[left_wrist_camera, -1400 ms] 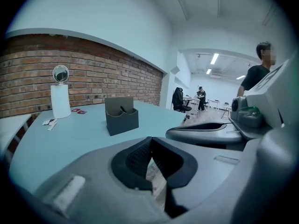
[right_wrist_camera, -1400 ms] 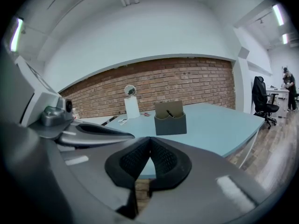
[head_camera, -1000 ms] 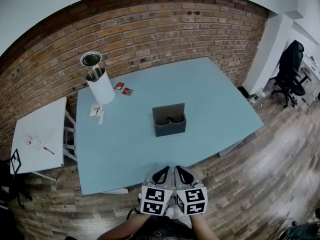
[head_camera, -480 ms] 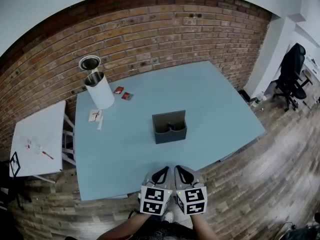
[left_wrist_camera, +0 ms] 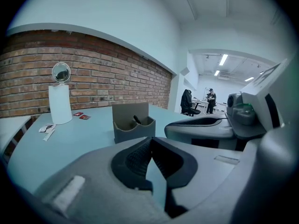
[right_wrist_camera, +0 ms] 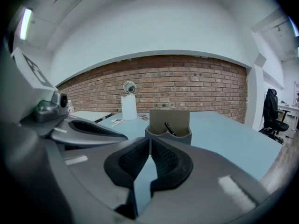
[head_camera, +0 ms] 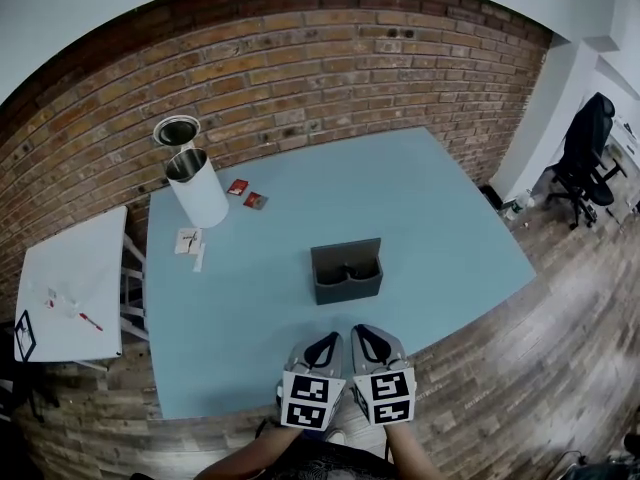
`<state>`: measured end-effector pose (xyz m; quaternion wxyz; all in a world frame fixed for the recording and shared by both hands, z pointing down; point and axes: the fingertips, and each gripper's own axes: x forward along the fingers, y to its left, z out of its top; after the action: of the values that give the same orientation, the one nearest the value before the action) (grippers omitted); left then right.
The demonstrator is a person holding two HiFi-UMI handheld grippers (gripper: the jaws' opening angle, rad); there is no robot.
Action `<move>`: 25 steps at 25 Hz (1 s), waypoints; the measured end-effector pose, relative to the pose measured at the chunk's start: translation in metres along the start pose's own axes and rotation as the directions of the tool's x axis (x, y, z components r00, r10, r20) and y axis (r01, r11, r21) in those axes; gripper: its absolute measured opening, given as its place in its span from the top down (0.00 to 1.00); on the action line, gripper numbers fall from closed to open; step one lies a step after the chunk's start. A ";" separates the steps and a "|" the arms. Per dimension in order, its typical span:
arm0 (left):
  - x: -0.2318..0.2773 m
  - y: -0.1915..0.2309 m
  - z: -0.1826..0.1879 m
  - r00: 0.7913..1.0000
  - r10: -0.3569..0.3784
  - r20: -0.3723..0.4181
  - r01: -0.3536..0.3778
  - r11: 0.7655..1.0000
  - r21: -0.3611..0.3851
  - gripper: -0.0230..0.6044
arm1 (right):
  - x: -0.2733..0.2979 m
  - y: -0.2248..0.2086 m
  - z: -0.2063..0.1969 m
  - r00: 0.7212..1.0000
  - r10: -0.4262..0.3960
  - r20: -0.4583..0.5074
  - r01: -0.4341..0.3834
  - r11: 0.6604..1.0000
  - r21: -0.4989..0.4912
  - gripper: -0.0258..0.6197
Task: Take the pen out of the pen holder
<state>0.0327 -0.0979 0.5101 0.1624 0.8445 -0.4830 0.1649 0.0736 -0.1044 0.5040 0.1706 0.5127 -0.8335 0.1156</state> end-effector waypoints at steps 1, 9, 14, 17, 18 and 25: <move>0.003 0.003 0.001 1.000 -0.002 0.001 0.002 1.000 -0.001 0.97 | 0.005 -0.002 0.003 1.000 -0.005 -0.001 0.005 1.000 -0.011 0.93; 0.024 0.031 0.017 1.000 -0.003 0.019 0.004 1.000 -0.022 0.97 | 0.045 -0.016 0.019 0.999 -0.026 -0.029 0.024 0.996 -0.086 0.90; 0.037 0.040 0.025 0.999 -0.013 0.030 0.014 0.999 -0.034 0.97 | 0.071 -0.026 0.024 0.998 -0.042 -0.054 0.033 0.988 -0.151 0.90; 0.044 0.045 0.025 1.000 -0.022 0.021 0.022 0.999 -0.037 0.97 | 0.086 -0.029 0.025 0.996 -0.051 -0.068 0.038 0.982 -0.184 0.88; 0.046 0.046 0.024 1.000 -0.023 0.018 0.024 0.999 -0.039 0.97 | 0.091 -0.030 0.025 0.996 -0.053 -0.073 0.038 0.981 -0.190 0.88; 0.055 0.055 0.025 1.000 -0.025 0.015 0.026 0.999 -0.045 0.97 | 0.114 -0.037 0.020 0.991 -0.078 -0.113 0.049 0.971 -0.235 0.85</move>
<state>0.0147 -0.1770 0.5186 0.1801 0.8478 -0.4770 0.1456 0.0561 -0.2209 0.5319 0.2833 0.5077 -0.8125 0.0430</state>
